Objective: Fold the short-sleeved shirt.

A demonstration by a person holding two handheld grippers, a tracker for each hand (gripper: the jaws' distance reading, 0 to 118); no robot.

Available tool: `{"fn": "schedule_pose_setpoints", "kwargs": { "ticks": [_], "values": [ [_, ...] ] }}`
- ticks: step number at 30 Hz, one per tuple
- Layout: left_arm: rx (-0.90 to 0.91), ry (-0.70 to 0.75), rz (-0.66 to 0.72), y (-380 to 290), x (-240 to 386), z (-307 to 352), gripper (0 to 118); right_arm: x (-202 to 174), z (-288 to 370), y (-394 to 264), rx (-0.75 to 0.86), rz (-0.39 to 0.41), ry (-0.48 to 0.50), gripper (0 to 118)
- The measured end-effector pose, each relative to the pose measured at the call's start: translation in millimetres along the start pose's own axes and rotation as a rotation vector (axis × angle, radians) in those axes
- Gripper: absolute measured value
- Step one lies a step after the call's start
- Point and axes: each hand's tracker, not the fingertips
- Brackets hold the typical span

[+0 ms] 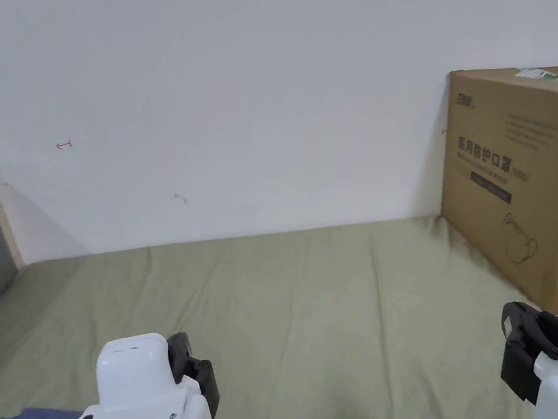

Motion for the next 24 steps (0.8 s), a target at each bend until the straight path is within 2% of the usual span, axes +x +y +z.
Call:
{"fn": "schedule_pose_setpoints", "kwargs": {
  "ticks": [3, 4, 5, 9, 11, 12, 15, 19, 22, 24],
  "values": [
    [-0.038, -0.001, 0.047, -2, -42, 9, 0, -26, -18, -8, -0.054, -0.147, 0.106, 3],
    [-0.052, 0.042, 0.036, -4, -60, 16, 0, -42, -24, -11, -0.074, -0.168, 0.142, 3],
    [-0.053, 0.113, -0.002, -4, -79, 27, 0, -61, -30, -14, -0.095, -0.166, 0.185, 3],
    [-0.031, 0.354, -0.049, -6, -155, 73, 0, -138, -38, -21, -0.143, -0.036, 0.397, 3],
    [-0.021, 0.461, -0.053, -4, -181, 93, 0, -163, -39, -23, -0.181, -0.068, 0.533, 3],
    [-0.018, 0.496, -0.053, -3, -190, 100, 0, -172, -41, -24, -0.206, -0.09, 0.569, 3],
    [-0.019, 0.496, -0.03, -1, -205, 109, 0, -192, -43, -27, -0.247, -0.111, 0.564, 3],
    [-0.056, 0.462, 0.004, 16, -224, 93, 0, -193, -50, -30, -0.332, -0.143, 0.57, 3],
    [-0.23, 0.364, 0.189, 33, -269, 51, 0, -181, -53, -33, -0.367, -0.125, 0.564, 3],
    [-0.439, 0.259, 0.324, 29, -317, 4, 0, -172, -56, -38, -0.396, -0.09, 0.549, 3]
  ]
}}
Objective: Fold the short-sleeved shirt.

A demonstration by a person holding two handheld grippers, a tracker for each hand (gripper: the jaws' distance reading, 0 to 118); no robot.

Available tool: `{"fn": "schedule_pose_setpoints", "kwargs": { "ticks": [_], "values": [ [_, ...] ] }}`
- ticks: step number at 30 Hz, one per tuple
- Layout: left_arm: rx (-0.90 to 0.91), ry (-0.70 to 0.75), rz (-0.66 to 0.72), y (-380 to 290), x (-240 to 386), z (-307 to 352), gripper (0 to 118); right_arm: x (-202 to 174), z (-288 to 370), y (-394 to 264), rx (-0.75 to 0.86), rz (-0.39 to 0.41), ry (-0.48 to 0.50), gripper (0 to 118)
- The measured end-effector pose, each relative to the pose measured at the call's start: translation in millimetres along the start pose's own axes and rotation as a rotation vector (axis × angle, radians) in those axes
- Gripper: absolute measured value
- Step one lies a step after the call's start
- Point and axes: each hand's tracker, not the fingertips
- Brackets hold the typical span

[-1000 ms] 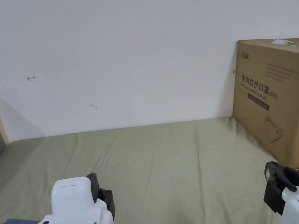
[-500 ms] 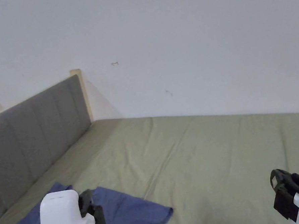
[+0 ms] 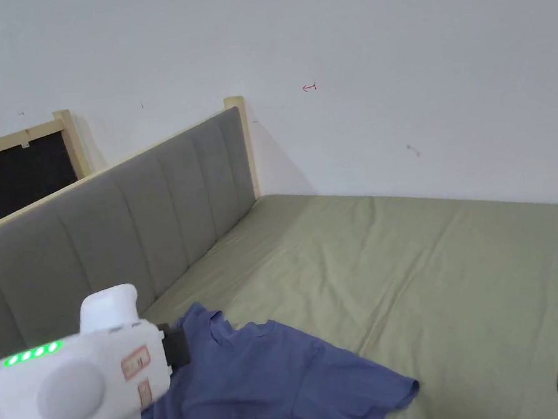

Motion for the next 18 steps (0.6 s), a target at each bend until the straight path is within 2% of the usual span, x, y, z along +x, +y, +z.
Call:
{"fn": "schedule_pose_setpoints", "kwargs": {
  "ticks": [3, 4, 5, 6, 7, 9, 10, 16, 18],
  "values": [
    [-0.323, -0.025, 0.058, 20, -31, -81, 2, 12, 1, -8, -0.052, 0.057, -0.063, 3],
    [-0.394, 0.015, 0.033, 24, -39, -107, 34, 17, -1, -11, -0.066, 0.064, -0.072, 3],
    [-0.432, 0.06, 0.02, 19, -42, -130, 76, 25, -4, -16, -0.08, 0.062, -0.074, 3],
    [-0.458, 0.108, 0.009, 17, -45, -146, 102, 29, -6, -18, -0.094, 0.06, -0.079, 3],
    [-0.471, 0.145, 0.002, 13, -50, -166, 102, 35, -9, -21, -0.115, 0.054, -0.085, 3],
    [-0.466, 0.129, 0.001, 2, -45, -187, 106, 40, -15, -25, -0.15, 0.04, -0.104, 3],
    [-0.482, 0.148, 0.009, 0, -48, -205, 104, 44, -18, -27, -0.165, 0.029, -0.11, 3],
    [-0.645, 0.159, 0.02, -55, -76, -298, 106, 56, -32, -34, -0.235, -0.015, -0.117, 3],
    [-0.589, 0.17, -0.085, -64, -69, -302, 117, 59, -34, -35, -0.252, -0.006, -0.119, 3]
  ]
}}
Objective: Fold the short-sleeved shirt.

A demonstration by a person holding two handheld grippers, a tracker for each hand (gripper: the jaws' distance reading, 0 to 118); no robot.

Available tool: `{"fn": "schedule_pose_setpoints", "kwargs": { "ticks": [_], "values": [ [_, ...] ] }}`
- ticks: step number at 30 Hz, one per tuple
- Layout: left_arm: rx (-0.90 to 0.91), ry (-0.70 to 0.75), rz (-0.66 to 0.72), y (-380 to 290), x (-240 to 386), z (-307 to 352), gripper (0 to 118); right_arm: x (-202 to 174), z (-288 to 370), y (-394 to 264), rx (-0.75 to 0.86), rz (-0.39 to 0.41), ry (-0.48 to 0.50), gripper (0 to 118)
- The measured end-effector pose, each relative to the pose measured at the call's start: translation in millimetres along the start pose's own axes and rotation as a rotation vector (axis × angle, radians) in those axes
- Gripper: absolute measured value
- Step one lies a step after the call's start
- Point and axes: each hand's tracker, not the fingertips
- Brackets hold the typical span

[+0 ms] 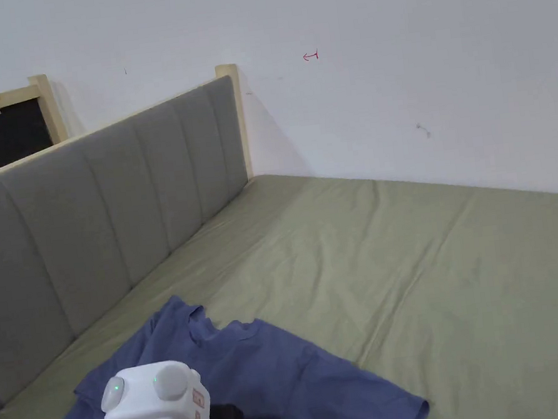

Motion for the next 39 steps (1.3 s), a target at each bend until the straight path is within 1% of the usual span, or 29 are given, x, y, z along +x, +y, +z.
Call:
{"fn": "schedule_pose_setpoints", "kwargs": {
  "ticks": [1, 2, 5, 6, 7, 8, 9, 10, 11, 12, 13, 14, 15, 16, 17, 18, 19, 21, 24, 27, 29, 32, 34, 36, 39],
  "values": [
    [0.024, 0.018, -0.009, -1, 4, 0, 118, 0, -1, 0, -0.003, 0.004, -0.002, 3],
    [0.024, 0.055, 0.006, -20, 18, 21, 118, -1, -1, 0, -0.003, 0.005, -0.002, 3],
    [0.042, 0.066, 0.012, -31, 22, 29, 118, -3, -2, 0, -0.004, -0.001, 0.009, 3],
    [0.057, 0.071, 0.004, -11, 12, 17, 118, -4, -2, 0, -0.003, -0.002, 0.016, 3],
    [0.075, 0.072, 0.005, -14, 12, 18, 118, -6, -2, 0, -0.001, 0.0, 0.02, 3],
    [0.087, 0.078, -0.001, -18, 13, 20, 117, -7, 0, 1, 0.002, 0.001, 0.023, 3],
    [0.102, 0.091, -0.021, -22, 15, 25, 113, -9, 3, 1, 0.007, 0.003, 0.028, 3],
    [0.127, 0.102, -0.049, -38, 29, 35, 103, -9, 5, 1, 0.011, 0.004, 0.033, 3],
    [0.155, 0.1, -0.046, -43, 29, 41, 90, -9, 8, 1, 0.014, 0.005, 0.037, 3],
    [0.198, 0.076, -0.052, -48, 30, 49, 68, -9, 11, 1, 0.017, 0.007, 0.04, 3],
    [0.219, 0.087, -0.074, -52, 31, 58, 17, -9, 14, 1, 0.02, 0.01, 0.041, 3],
    [0.244, 0.102, -0.091, -45, 21, 52, 0, -9, 18, 2, 0.024, 0.013, 0.039, 3],
    [0.237, 0.084, -0.096, -48, 20, 59, 0, -8, 21, 2, 0.03, 0.016, 0.035, 3],
    [0.273, 0.084, -0.111, -49, 20, 71, 0, -7, 26, 3, 0.035, 0.017, 0.031, 3],
    [0.318, 0.069, -0.144, -52, 21, 84, 0, -6, 29, 3, 0.039, 0.016, 0.03, 3],
    [0.365, 0.081, -0.217, -44, 17, 91, 0, -4, 34, 4, 0.044, 0.014, 0.029, 3],
    [0.397, 0.088, -0.252, -43, 18, 109, 0, -3, 37, 4, 0.051, 0.013, 0.029, 3],
    [0.42, 0.059, -0.254, -40, 20, 143, 0, -1, 45, 5, 0.065, 0.018, 0.022, 3],
    [0.565, 0.037, -0.247, -50, 31, 209, 0, 0, 60, 7, 0.099, 0.009, 0.015, 3],
    [0.701, -0.105, -0.231, -58, 48, 275, 0, 2, 73, 8, 0.123, -0.005, 0.021, 3],
    [0.769, -0.154, -0.286, -60, 71, 313, 0, 3, 82, 8, 0.138, -0.006, 0.018, 3],
    [0.845, -0.298, -0.384, -66, 125, 359, 0, 7, 98, 8, 0.174, -0.011, 0.011, 3],
    [0.833, -0.441, -0.429, -78, 171, 384, 0, 11, 112, 8, 0.207, -0.022, 0.007, 3],
    [0.752, -0.617, -0.468, -85, 215, 397, 0, 17, 126, 7, 0.236, -0.03, -0.008, 3],
    [0.591, -0.746, -0.539, -93, 286, 393, 0, 31, 150, 5, 0.285, -0.049, -0.037, 3]
  ]
}}
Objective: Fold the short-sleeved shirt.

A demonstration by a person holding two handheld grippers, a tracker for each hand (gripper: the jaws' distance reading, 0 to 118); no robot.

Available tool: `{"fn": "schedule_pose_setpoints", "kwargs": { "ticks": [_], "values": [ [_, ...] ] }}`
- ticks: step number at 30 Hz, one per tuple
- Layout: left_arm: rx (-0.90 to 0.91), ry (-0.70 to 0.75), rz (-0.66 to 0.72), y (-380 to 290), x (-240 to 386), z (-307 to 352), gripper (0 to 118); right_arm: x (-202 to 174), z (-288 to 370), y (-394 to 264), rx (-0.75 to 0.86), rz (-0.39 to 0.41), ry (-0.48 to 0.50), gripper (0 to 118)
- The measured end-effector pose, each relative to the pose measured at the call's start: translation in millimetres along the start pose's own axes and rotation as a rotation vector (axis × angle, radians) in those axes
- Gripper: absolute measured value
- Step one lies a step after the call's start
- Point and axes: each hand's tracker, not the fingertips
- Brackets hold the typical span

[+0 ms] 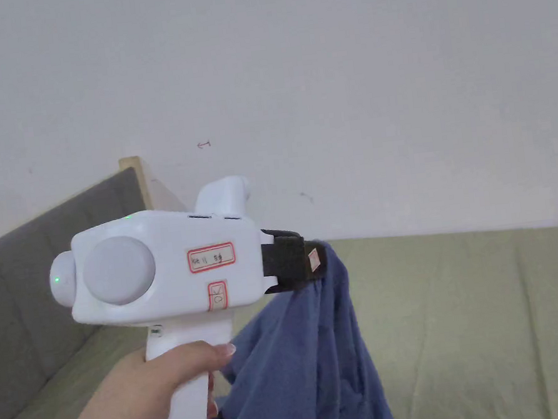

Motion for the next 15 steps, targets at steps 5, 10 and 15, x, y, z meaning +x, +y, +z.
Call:
{"fn": "schedule_pose_setpoints", "kwargs": {
  "ticks": [5, 10, 15],
  "values": [
    [-0.302, -0.04, -0.042, -26, 55, -120, 0, 38, 37, 0, 0.078, -0.025, -0.029, 3],
    [-0.63, -0.034, 0.116, -118, 55, -232, 0, 75, 50, -17, 0.064, -0.078, -0.116, 3],
    [-0.767, 0.079, 0.325, -190, 14, -275, 0, 100, 41, -44, -0.028, -0.139, -0.162, 3]
  ]
}}
